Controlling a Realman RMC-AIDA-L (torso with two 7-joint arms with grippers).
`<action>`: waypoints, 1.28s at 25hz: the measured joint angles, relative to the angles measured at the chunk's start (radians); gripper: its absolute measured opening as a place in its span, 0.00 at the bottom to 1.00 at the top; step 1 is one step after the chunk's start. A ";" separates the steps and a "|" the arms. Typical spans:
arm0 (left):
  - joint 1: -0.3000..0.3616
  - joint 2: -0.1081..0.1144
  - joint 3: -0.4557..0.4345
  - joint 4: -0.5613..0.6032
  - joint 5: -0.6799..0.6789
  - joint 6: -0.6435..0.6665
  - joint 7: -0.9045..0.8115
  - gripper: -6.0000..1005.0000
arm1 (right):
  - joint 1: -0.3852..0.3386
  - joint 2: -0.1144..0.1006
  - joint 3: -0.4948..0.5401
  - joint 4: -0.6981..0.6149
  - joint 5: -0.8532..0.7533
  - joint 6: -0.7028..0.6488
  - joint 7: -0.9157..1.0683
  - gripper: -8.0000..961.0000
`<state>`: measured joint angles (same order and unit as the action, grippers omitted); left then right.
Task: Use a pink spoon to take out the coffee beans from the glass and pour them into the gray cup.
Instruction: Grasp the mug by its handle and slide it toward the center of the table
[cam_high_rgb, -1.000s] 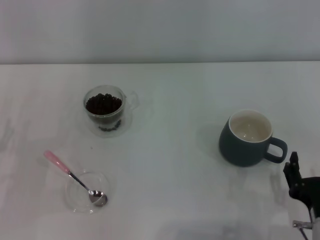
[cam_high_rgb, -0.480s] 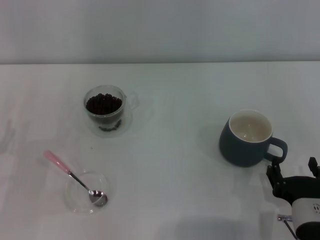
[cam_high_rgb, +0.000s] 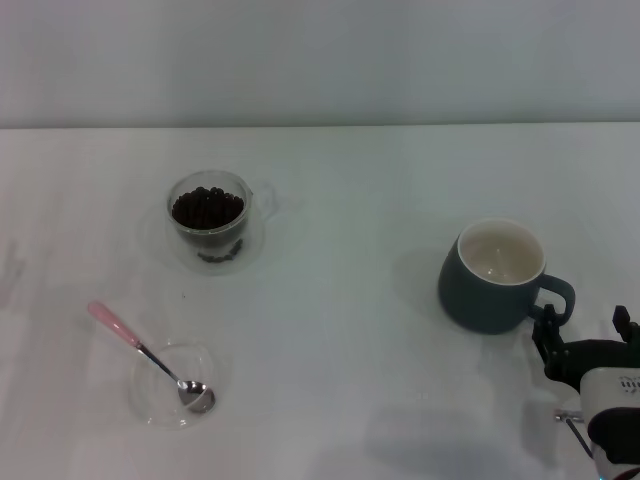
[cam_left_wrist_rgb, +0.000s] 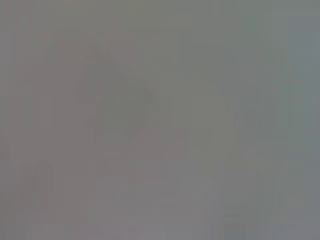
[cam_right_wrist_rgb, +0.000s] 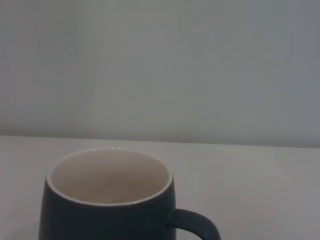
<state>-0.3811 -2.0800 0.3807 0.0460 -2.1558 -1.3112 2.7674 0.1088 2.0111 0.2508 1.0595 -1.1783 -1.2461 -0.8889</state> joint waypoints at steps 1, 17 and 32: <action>0.000 0.000 -0.001 0.000 -0.001 -0.001 0.000 0.88 | 0.003 0.000 0.006 -0.004 -0.001 0.008 0.000 0.84; 0.005 0.003 -0.002 0.009 -0.021 -0.005 0.000 0.88 | 0.054 0.000 0.096 -0.071 -0.009 0.082 0.002 0.83; 0.009 0.003 -0.005 0.011 -0.069 -0.001 0.000 0.88 | 0.103 -0.002 0.127 -0.098 -0.010 0.160 0.016 0.50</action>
<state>-0.3720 -2.0769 0.3757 0.0568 -2.2250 -1.3120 2.7672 0.2120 2.0095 0.3773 0.9615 -1.1886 -1.0860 -0.8729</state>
